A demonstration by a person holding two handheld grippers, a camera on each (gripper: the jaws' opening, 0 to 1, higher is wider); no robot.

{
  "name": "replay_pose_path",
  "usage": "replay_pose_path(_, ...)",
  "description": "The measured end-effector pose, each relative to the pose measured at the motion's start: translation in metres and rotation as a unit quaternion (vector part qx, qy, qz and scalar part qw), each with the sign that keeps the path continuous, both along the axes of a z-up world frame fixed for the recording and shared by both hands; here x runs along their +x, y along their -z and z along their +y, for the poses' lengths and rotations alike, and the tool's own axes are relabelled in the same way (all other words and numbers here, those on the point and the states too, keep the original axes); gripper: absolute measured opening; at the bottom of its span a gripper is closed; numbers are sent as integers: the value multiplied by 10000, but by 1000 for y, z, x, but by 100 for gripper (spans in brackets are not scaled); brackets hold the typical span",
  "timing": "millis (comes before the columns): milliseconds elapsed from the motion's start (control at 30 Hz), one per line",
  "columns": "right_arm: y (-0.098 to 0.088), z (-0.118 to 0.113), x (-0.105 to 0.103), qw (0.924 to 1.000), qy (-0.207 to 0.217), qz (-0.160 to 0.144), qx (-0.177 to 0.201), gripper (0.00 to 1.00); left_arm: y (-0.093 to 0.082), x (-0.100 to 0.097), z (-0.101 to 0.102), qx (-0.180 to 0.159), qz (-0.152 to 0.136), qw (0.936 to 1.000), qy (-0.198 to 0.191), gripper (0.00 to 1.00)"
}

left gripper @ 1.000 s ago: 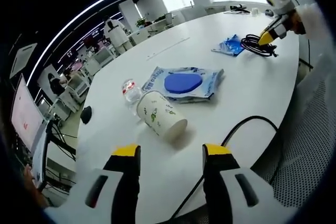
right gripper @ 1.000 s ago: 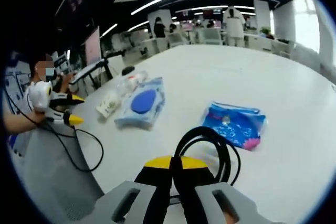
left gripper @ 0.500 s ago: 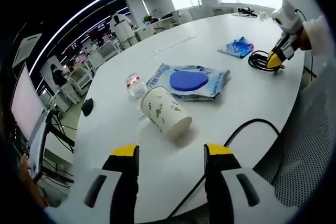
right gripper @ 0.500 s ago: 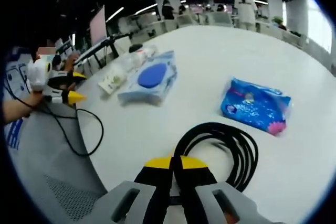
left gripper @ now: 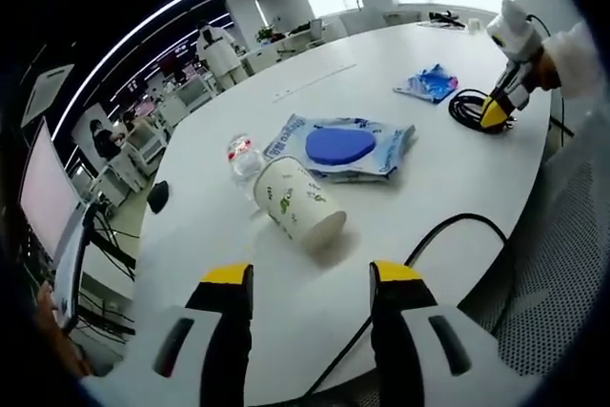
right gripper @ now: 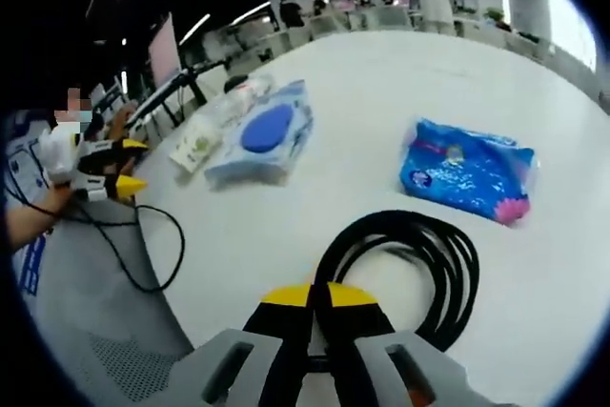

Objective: Arrange the tabletop items into an orderly group along one side of the table until the central work area is clear of visible clutter.

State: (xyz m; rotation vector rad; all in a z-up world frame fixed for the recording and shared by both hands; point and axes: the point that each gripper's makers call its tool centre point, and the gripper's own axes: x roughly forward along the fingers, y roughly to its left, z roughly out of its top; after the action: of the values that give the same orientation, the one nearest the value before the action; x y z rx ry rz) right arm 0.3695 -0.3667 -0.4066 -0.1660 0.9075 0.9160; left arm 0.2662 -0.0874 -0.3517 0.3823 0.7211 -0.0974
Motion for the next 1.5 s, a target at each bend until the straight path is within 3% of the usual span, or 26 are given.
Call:
replay_pose_path(133,3,4,-6,9994,-207,-149,-223,0,-1,0,-1,81,25,10000,43,46)
replay_pose_path(167,6,4,-11,9982,-429,-185,-363,0,1,-1,-1,147,61,9998,75,46)
replay_pose_path(200,4,5,-8,9976,-474,-364,-362,0,1,-1,-2,208,70,9997,130,46)
replay_pose_path(433,7,6,-7,9987,-280,-231,-353,0,-4,1,-3,87,-86,9998,147,46)
replay_pose_path(667,7,4,-7,9981,-233,-341,-449,0,-2,1,-9,15,-86,9996,284,46)
replay_pose_path(833,7,2,-6,9995,238,-196,-108,1,5,-2,-15,-286,62,9992,286,47)
replay_pose_path(900,6,2,-7,9993,218,-272,-114,1,13,-4,-23,-354,242,9979,493,48)
replay_pose_path(1000,6,2,-7,9989,245,-369,-127,2,11,-4,-39,-535,277,9951,789,48)
replay_pose_path(1100,2,5,-9,9988,258,-392,-139,9,14,-6,-45,-708,356,9931,861,49)
replay_pose_path(1200,-15,14,2,9940,726,-720,396,23,16,-6,-43,-718,419,9935,782,49)
replay_pose_path(1400,-54,24,-13,9823,1075,-562,1428,42,10,-5,-34,-648,288,9961,530,50)
replay_pose_path(1500,-65,22,-21,9726,1349,-449,1839,49,17,-7,-33,-610,476,9959,475,51)
